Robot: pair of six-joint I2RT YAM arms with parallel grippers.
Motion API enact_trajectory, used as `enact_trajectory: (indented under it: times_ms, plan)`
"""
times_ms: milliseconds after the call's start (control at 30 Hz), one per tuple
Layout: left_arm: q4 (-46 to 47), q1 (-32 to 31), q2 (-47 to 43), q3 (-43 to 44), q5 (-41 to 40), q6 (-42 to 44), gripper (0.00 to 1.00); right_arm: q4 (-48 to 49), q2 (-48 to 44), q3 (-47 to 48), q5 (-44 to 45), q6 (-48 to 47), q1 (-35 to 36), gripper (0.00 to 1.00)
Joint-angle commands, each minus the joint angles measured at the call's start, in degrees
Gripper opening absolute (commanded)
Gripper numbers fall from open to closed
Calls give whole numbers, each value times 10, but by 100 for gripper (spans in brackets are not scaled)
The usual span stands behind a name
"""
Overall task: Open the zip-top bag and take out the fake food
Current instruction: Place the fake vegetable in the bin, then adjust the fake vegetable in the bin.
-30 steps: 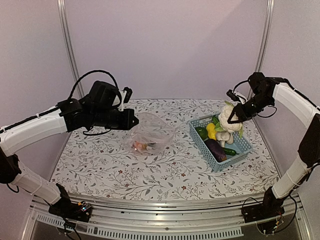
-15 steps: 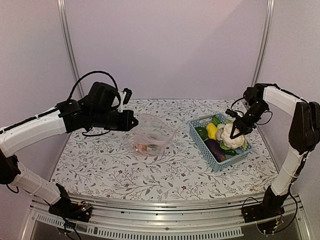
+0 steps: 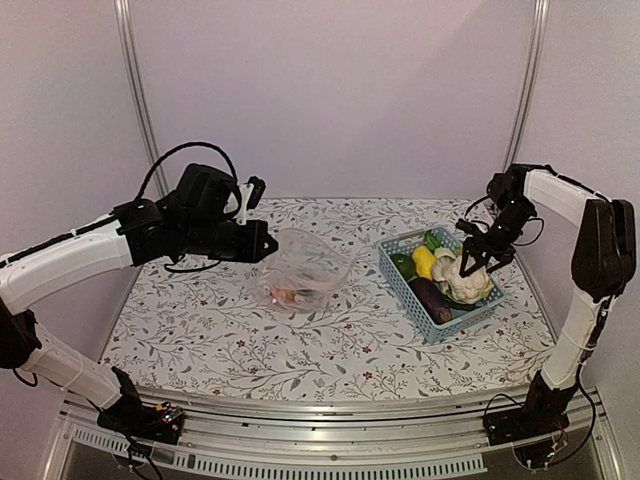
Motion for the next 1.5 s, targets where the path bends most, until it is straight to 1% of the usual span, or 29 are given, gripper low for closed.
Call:
enact_trajectory:
  times_ms: [0,133,267,333,367,467,533,600,667,700,800,933,1033,1100,1200,1300,1433,1467]
  plan:
    - [17,7,2,-6,8,6,0,-20,-67,71,22,-1,-3,98]
    - [28,7,10,-9,15,1,0,-66,-71,113,27,-13,-3,99]
    - [35,7,14,-10,34,0,0,-56,-95,116,13,-17,-3,99]
    - [37,7,16,-10,37,2,0,-24,-119,109,-12,-28,-3,99]
    - [38,7,17,-9,39,2,0,6,-144,98,-9,-27,-3,99]
    - [37,7,23,-5,44,3,0,102,-213,21,31,-14,-3,99]
    - [40,7,25,-4,49,2,0,117,-229,-18,46,-36,-3,99]
    - [42,6,28,-3,51,1,0,79,-203,-19,66,-58,-2,99]
    - [43,6,30,-2,54,1,0,51,-163,-18,79,-76,-3,96]
    - [43,6,32,-3,56,0,0,54,-145,-29,83,-80,-3,93]
    - [43,6,34,-3,58,1,0,93,-139,-77,96,-93,-2,93]
    - [42,6,38,1,64,4,0,97,-94,-77,113,-90,-1,92]
    - [35,6,41,6,64,7,0,120,-85,-88,132,-85,13,91]
    - [32,6,40,7,59,8,0,131,-79,-95,157,-90,26,84]
    - [31,6,41,6,57,9,0,135,-61,-94,190,-89,34,68]
    - [28,6,43,7,59,11,0,124,-57,-87,186,-87,35,50]
    - [25,6,46,7,57,15,0,90,-67,-61,153,-84,34,25]
    - [26,6,47,8,58,16,0,84,-69,-53,148,-82,34,23]
